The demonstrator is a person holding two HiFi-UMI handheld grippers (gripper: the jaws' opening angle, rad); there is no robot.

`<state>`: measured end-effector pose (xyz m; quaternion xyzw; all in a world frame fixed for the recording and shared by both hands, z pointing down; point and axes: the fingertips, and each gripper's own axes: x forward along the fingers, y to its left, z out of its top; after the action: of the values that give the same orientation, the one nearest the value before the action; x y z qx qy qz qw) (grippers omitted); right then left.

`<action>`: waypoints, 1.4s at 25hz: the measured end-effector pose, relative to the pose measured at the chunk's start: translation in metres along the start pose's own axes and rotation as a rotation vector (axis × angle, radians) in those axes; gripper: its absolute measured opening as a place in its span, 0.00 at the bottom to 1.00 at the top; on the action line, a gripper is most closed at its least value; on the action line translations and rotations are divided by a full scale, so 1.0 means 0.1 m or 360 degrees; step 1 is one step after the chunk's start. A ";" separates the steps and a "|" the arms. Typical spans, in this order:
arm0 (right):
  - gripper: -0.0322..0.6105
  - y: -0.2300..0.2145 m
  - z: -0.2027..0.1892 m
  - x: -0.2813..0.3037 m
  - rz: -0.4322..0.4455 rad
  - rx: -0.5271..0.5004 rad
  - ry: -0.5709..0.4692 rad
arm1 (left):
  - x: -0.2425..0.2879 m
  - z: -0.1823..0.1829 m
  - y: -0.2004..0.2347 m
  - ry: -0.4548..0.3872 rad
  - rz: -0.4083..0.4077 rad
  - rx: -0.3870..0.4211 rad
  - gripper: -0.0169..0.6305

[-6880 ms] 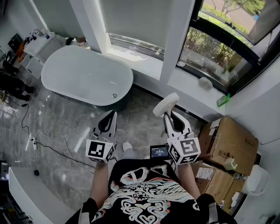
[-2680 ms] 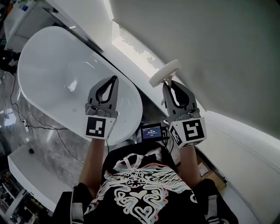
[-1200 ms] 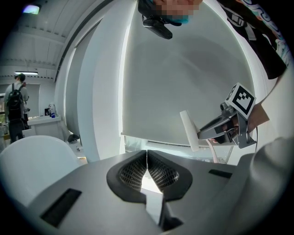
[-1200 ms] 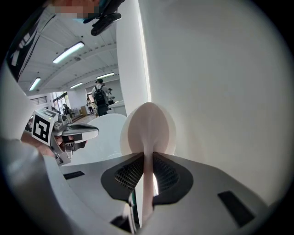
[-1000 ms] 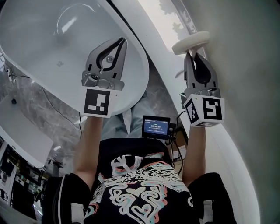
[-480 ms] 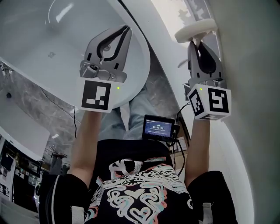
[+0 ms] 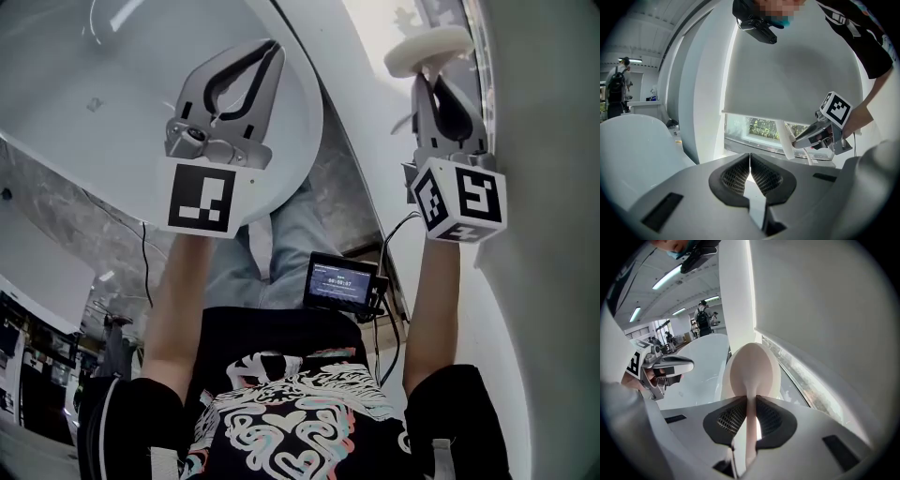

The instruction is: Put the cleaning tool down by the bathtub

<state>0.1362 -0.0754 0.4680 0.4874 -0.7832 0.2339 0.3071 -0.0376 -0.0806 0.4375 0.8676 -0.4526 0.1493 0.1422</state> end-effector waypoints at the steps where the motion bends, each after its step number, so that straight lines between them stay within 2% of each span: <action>1: 0.17 -0.01 -0.02 0.04 0.0002 0.0002 0.0014 | 0.02 -0.04 0.01 0.0010 -0.0003 -0.0005 0.05; 11: 0.17 0.00 -0.26 0.45 -0.0006 -0.0065 0.0151 | 0.17 -0.33 0.11 0.0006 -0.0018 -0.0048 0.05; 17: 0.17 0.02 -0.42 0.74 0.0004 -0.0118 0.0237 | 0.20 -0.56 0.15 0.0030 -0.0006 -0.0121 0.05; 26: 0.17 0.10 -0.64 1.21 0.0088 -0.0126 0.0413 | 0.33 -0.80 0.21 0.0090 -0.0029 -0.0129 0.05; 35: 0.17 0.12 -0.82 1.44 0.0124 -0.0142 0.0474 | 0.43 -0.94 0.27 0.0095 -0.0003 -0.0118 0.05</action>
<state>0.0978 -0.1052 0.6273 0.4025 -0.7570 0.2801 0.4318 -0.0487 -0.0920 0.5433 0.8573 -0.4525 0.1580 0.1878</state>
